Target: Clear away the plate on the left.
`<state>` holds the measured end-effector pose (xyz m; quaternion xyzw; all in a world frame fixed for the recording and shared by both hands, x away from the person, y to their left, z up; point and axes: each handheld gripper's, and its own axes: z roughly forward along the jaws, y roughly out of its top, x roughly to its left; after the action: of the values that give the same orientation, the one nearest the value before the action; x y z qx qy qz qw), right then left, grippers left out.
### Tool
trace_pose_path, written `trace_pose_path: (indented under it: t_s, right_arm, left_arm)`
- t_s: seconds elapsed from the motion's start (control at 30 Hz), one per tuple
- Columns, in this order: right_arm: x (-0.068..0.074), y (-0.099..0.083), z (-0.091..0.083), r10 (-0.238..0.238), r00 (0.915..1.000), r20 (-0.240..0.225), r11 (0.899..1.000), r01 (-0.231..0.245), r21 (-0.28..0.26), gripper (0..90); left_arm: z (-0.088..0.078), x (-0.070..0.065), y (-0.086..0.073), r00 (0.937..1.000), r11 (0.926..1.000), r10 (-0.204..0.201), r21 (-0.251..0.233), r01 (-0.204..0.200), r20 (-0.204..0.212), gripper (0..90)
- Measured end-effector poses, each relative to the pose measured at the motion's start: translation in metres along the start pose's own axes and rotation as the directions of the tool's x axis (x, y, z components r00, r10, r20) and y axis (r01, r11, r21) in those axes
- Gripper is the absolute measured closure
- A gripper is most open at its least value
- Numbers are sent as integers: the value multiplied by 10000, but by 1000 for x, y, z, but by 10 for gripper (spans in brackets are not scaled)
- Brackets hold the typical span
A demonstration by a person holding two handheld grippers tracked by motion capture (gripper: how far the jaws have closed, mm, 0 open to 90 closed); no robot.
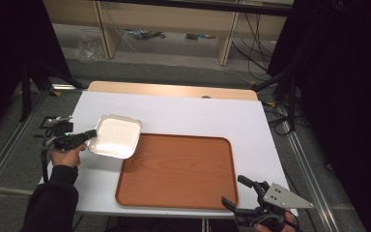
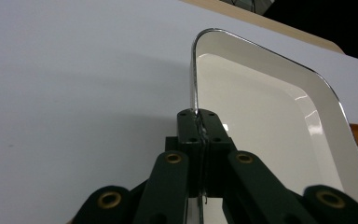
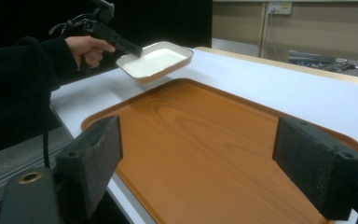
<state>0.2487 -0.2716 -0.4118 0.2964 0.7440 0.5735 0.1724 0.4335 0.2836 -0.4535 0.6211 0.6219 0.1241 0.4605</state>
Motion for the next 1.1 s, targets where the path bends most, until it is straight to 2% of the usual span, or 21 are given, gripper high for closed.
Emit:
trace_pose_path:
  t_s: [0.2, 0.27, 0.37, 0.47, 0.57, 0.8, 1.0, 1.1]
  right_arm:
    - [0, 0, 0, 9, 10000, -75, 10000, -10, -70, 169]
    - [0, 0, 0, 17, 10000, -29, 10000, -17, -3, 169]
    - [0, 0, 0, 12, 10000, -13, 10000, -12, 3, 169]
    - [-1, 0, 0, 34, 10000, -59, 10000, -34, -18, 169]
    - [0, 0, 0, 17, 10000, -53, 10000, -17, -26, 169]
    - [0, 0, 0, -7, 10000, -41, 10000, 7, 9, 169]
    - [0, 0, 0, -3, 10000, -40, 10000, 3, 3, 169]
    - [0, 0, 0, 36, 10000, -19, 10000, -36, 8, 169]
  left_arm:
    - [11, -27, -6, 9967, 9990, 298, 303, -321, 760, 884]
    - [15, -35, -8, 9941, 9979, 473, 386, -513, 972, 884]
    - [20, -44, -10, 9904, 9973, 489, 488, -556, 1291, 884]
    - [24, -54, -13, 9875, 9944, 741, 647, -837, 1390, 884]
    - [28, -61, -17, 9844, 9923, 806, 804, -940, 1565, 884]
    - [38, -81, -24, 9728, 9828, 1196, 1155, -1444, 1984, 884]
    - [44, -94, -30, 9633, 9772, 1318, 1327, -1659, 2337, 884]
    - [47, -99, -32, 9606, 9739, 1397, 1417, -1771, 2404, 884]
